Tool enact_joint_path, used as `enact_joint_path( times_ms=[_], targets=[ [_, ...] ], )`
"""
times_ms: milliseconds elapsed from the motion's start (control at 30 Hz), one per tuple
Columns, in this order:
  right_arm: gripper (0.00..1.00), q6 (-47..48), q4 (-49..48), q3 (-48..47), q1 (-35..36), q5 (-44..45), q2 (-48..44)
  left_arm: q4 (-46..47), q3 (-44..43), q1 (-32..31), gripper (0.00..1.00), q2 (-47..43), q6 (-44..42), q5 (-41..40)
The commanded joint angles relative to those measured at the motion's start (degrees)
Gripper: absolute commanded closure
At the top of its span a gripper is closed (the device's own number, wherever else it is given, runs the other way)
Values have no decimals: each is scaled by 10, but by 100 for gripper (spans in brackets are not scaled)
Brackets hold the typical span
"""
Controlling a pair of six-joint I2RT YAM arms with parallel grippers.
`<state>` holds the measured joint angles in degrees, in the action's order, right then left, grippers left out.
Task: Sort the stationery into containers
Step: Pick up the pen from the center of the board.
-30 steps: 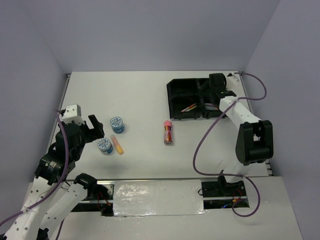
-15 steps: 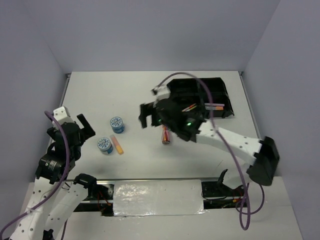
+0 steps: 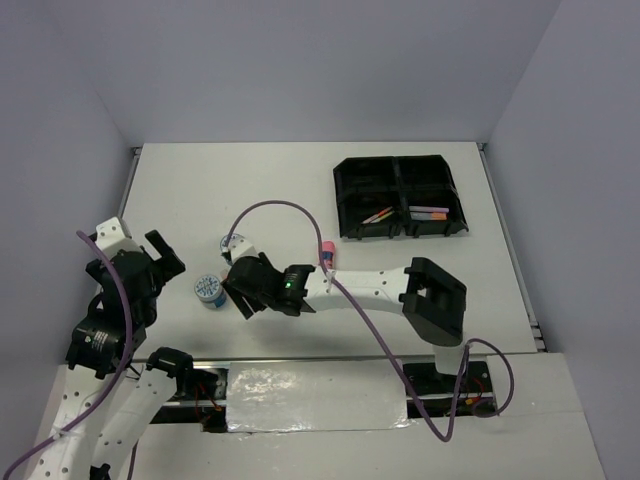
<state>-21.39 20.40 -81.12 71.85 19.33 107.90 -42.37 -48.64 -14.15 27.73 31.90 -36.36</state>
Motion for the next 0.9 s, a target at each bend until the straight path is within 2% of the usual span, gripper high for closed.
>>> enact_joint_path(
  times_ms=[0,133,300,600,700,800,867],
  targets=[
    [27,14,-46,-26,2,2,28,21,-8,3,1,-6,0,0],
    [30,41,-109,-17,0,-2,52,24,-8,4,1,-5,-3,9],
    [30,63,-142,-40,-4,-25,87,33,-4,3,1,-7,-13,23],
    [30,58,-140,-81,-25,-64,157,40,-2,4,1,-8,-20,38],
    [31,56,-123,-95,-26,-49,175,40,-1,4,1,-7,-22,42],
    [34,51,-124,-88,-27,-53,180,43,-1,4,1,-7,-25,48],
    [43,51,-126,-80,-27,-55,181,46,0,4,1,-7,-27,52]
  ],
)
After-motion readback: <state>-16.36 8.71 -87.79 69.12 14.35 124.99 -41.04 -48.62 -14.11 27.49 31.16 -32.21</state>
